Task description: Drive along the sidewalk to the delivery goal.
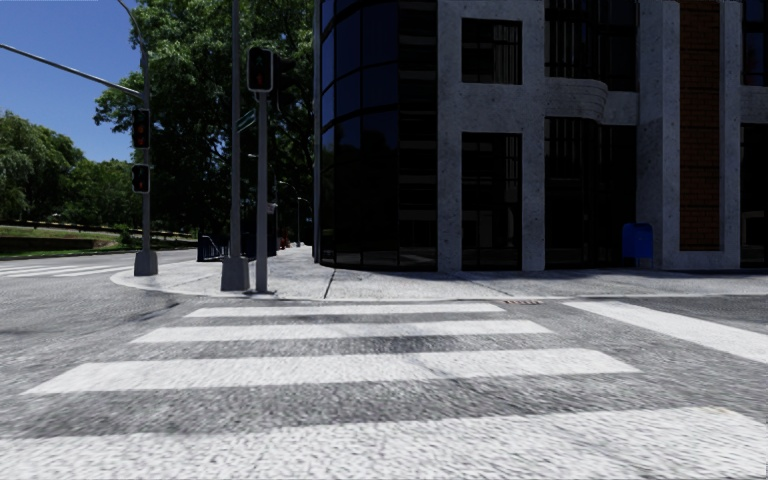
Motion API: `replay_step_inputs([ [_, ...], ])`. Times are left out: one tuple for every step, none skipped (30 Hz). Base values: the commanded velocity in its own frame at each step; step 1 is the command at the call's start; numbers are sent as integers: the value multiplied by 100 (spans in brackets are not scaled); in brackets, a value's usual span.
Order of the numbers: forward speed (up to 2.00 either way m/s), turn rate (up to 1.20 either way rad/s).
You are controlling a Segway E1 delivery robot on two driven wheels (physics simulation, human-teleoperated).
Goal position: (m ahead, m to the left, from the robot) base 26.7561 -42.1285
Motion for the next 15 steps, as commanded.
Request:
replay_step_inputs([
  [196, 0],
  [196, 0],
  [196, 0],
  [196, 0],
  [196, 0],
  [196, 0],
  [196, 0],
  [196, 0],
  [196, 0],
  [196, 0],
  [196, 0],
  [196, 0],
  [196, 0],
  [196, 0],
  [196, 0],
])
